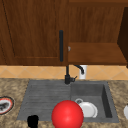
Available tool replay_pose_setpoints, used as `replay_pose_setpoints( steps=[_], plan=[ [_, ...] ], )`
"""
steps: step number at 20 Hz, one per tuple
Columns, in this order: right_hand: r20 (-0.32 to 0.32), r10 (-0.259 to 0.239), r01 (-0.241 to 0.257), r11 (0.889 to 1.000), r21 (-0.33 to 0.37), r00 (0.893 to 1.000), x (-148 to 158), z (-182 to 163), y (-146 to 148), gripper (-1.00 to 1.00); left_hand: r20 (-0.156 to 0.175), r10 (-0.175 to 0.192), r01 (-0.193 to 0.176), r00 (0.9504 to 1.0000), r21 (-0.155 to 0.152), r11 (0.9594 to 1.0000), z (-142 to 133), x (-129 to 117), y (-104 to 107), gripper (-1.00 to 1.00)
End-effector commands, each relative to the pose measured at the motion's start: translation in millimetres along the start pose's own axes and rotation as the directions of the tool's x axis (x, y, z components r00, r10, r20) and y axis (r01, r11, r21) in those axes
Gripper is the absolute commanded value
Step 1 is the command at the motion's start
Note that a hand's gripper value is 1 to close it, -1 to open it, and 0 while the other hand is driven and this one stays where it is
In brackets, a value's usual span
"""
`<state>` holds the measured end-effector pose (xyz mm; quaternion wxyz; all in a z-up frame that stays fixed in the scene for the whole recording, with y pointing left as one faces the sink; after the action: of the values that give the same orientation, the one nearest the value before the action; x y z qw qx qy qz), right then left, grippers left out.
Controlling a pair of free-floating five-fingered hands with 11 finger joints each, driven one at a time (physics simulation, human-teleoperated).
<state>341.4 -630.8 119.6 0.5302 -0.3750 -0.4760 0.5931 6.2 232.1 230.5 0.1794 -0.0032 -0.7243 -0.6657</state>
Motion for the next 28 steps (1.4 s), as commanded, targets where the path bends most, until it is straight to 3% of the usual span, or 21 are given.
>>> replay_pose_setpoints(
  steps=[1,2,4,6,9,11,14,17,25,26,28],
  plan=[
    [0.048,0.010,-0.010,1.000,0.002,0.999,-24,-8,28,1.00,0.000,0.000,0.000,1.0000,0.000,1.0000,0,0,0,0.00],
    [0.053,0.001,-0.001,1.000,-0.002,0.999,-31,-9,36,1.00,0.000,0.000,0.000,1.0000,0.000,1.0000,0,0,0,0.00],
    [0.080,-0.106,0.107,0.994,-0.005,0.991,-47,-11,43,1.00,0.000,0.000,0.000,1.0000,0.000,1.0000,0,0,0,0.00],
    [0.118,-0.203,0.206,0.978,-0.019,0.972,-59,-7,46,1.00,0.000,0.000,0.000,1.0000,0.000,1.0000,0,0,0,0.00],
    [0.141,-0.327,0.329,0.944,0.007,0.935,-66,-10,39,1.00,0.000,0.000,0.000,1.0000,0.000,1.0000,0,0,0,0.00],
    [0.164,-0.371,0.375,0.927,0.010,0.914,-72,-9,34,1.00,0.000,0.000,0.000,1.0000,0.000,1.0000,0,0,0,0.00],
    [0.208,-0.405,0.424,0.904,-0.051,0.890,-78,8,30,1.00,0.000,0.000,0.000,1.0000,0.000,1.0000,0,0,0,0.00],
    [0.196,-0.412,0.431,0.901,-0.061,0.890,-78,19,32,1.00,0.000,0.000,0.000,1.0000,0.000,1.0000,0,0,0,0.00],
    [0.153,-0.400,0.406,0.914,-0.002,0.903,-77,15,23,1.00,0.000,0.000,0.000,1.0000,0.000,1.0000,0,0,0,0.00],
    [0.150,-0.391,0.396,0.918,0.001,0.908,-76,15,22,-1.00,0.000,0.000,0.000,1.0000,0.000,1.0000,0,0,0,0.00],
    [0.128,-0.392,0.392,0.920,0.023,0.911,-74,10,19,-1.00,0.000,0.000,0.000,1.0000,0.000,1.0000,0,0,0,0.00]
  ],
)
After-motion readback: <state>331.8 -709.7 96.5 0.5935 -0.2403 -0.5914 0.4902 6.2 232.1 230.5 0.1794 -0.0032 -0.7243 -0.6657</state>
